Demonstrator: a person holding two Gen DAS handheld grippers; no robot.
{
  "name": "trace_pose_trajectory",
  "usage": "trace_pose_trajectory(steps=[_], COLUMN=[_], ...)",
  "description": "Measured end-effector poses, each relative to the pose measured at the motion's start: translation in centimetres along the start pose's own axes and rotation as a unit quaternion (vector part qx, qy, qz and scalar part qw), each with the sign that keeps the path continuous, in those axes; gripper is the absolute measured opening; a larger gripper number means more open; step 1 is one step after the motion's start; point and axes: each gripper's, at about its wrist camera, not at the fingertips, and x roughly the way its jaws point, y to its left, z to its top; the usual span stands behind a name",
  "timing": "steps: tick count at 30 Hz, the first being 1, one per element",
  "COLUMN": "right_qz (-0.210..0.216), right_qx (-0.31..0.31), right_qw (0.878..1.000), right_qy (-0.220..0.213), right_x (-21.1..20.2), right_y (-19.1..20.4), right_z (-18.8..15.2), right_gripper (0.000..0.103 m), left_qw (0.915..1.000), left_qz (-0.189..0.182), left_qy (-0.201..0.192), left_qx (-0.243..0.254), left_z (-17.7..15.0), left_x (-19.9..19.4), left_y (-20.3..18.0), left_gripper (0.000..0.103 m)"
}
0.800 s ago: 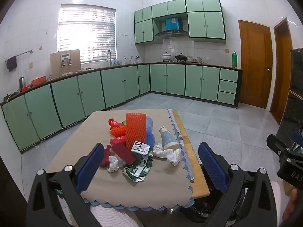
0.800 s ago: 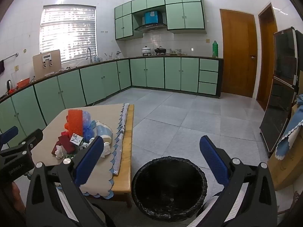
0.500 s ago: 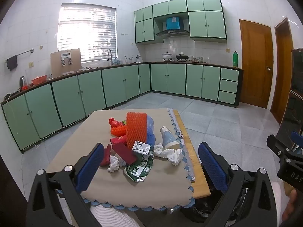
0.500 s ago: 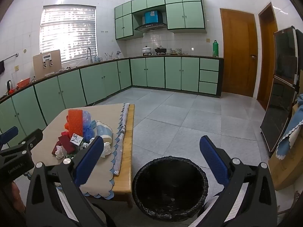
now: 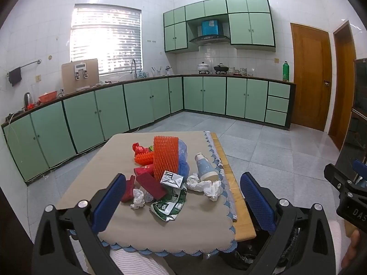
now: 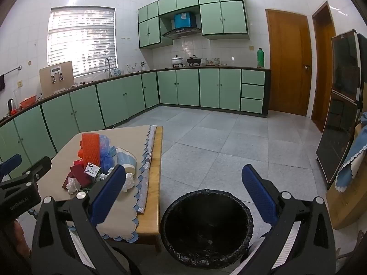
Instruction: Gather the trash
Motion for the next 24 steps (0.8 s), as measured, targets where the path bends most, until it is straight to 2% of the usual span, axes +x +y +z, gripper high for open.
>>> trace_pose_trajectory(steps=[24], right_qz=[0.002], right_qx=[0.002], right_qw=[1.0], right_qy=[0.002], right_x=[0.1], right_y=[-0.3], right_z=[0.1], right_gripper=[0.098], left_qw=[1.0], left_qz=[0.003], left_qy=[0.001], left_qx=[0.003], left_z=[-0.2], left_x=[0.0], left_y=[-0.6], left_gripper=[0.097])
